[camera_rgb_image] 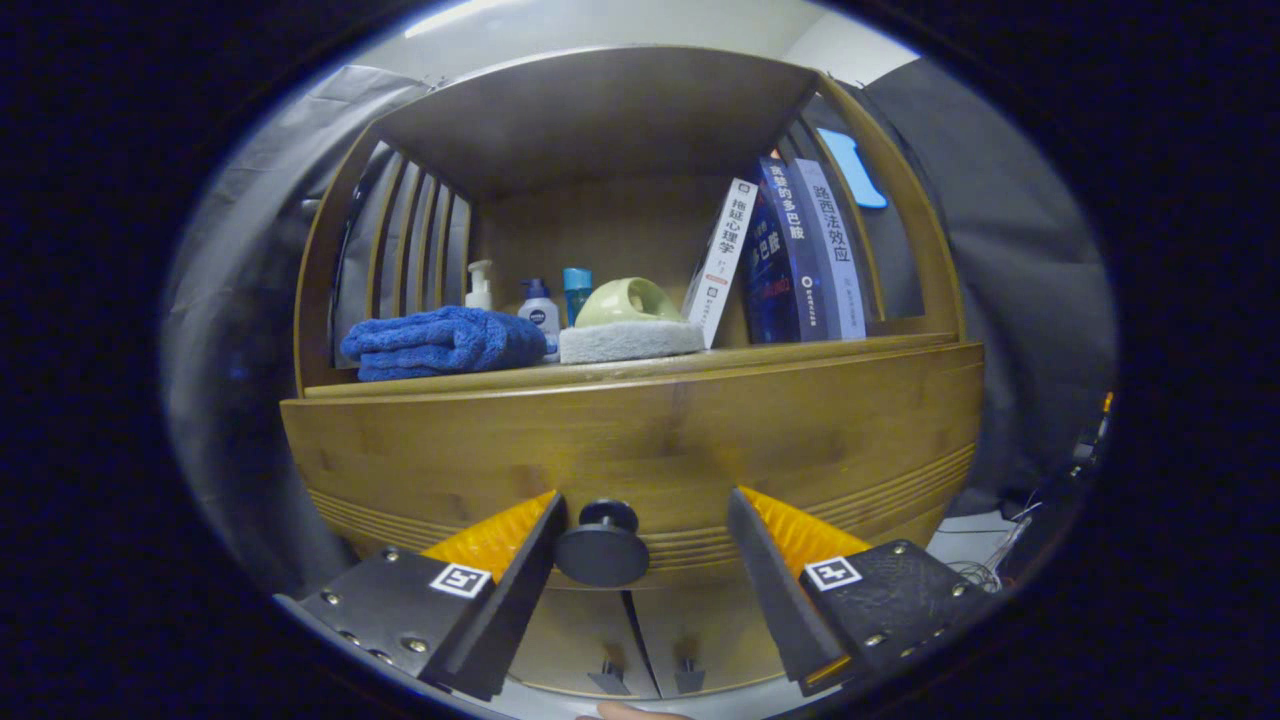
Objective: Pull open the drawer, take out the items inside it, and place them on the countertop above the cabinet.
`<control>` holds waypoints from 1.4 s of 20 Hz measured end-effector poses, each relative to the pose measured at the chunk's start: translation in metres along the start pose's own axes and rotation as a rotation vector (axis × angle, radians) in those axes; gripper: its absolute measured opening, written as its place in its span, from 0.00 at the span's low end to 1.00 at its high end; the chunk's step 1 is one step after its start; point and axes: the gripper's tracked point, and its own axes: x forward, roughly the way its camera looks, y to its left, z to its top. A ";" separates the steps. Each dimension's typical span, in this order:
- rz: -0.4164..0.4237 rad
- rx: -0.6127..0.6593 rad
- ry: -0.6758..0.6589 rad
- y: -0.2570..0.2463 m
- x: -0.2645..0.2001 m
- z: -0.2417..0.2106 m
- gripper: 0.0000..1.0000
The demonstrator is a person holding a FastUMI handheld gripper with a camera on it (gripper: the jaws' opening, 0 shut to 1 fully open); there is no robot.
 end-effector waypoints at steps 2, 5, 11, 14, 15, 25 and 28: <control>-0.008 -0.016 -0.001 0.001 0.005 0.001 0.98; -0.022 -0.139 0.040 0.000 0.004 -0.017 0.98; -0.038 -0.134 0.130 -0.013 -0.039 -0.038 0.98; -0.050 -0.089 0.145 -0.019 -0.076 -0.031 0.98; -0.061 -0.095 0.143 -0.023 -0.089 -0.027 0.98; -0.098 -0.090 0.138 -0.019 -0.193 0.033 0.98; -0.108 -0.054 0.116 -0.009 -0.214 0.073 0.98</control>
